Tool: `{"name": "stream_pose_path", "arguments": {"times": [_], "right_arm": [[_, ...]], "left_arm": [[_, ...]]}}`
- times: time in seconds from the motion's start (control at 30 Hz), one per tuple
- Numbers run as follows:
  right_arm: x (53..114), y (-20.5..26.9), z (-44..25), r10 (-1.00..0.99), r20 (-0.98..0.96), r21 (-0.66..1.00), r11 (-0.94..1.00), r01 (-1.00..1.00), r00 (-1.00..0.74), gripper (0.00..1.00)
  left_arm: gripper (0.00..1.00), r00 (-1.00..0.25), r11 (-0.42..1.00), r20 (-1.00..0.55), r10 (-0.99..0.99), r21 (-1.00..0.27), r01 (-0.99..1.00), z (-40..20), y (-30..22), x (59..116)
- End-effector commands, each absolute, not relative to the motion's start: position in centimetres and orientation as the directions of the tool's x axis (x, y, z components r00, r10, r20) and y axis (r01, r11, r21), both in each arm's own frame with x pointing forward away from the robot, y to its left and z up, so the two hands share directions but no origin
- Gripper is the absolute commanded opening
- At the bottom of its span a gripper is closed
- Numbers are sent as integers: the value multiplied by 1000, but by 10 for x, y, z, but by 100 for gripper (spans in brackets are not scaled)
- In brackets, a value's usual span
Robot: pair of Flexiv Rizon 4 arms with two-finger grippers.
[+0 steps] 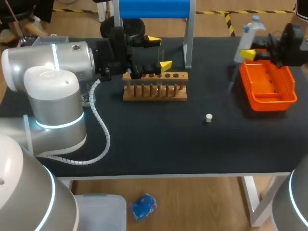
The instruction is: Invert the test tube, pick up the pipette, mount the tip to pipette, aspirate from beaker and dispense into the tube, eject the tip, return the pipette, and cap with the stopper.
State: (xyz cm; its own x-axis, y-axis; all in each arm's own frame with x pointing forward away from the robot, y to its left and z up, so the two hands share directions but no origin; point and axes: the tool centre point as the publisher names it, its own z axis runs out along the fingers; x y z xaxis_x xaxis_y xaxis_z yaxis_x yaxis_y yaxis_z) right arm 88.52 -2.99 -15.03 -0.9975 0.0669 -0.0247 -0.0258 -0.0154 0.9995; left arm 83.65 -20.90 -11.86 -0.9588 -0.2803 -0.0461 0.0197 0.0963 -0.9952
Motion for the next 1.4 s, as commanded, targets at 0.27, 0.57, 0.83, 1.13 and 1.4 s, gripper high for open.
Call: {"name": "stream_pose_path", "arguments": {"times": [0.27,0.57,0.83,1.13,1.4], "right_arm": [[883,-115,-136,200,-23,1000,-7,-25,-980,0],[894,-159,-136,260,-28,1000,7,-27,-965,0],[918,-184,-147,273,-26,1000,22,-20,-962,0],[941,-190,-156,233,-24,1000,10,-22,-972,0],[945,-187,-159,218,-31,999,15,-28,-975,0]], "left_arm": [[100,-958,93,-47,-283,-995,22,-120,-210,837],[100,-958,93,-47,-283,-995,22,-120,-210,837],[100,-958,93,-47,-283,-995,22,-120,-210,837],[100,-958,93,-47,-283,-995,22,-120,-210,837],[100,-958,93,-47,-283,-995,22,-120,-210,837]]}}
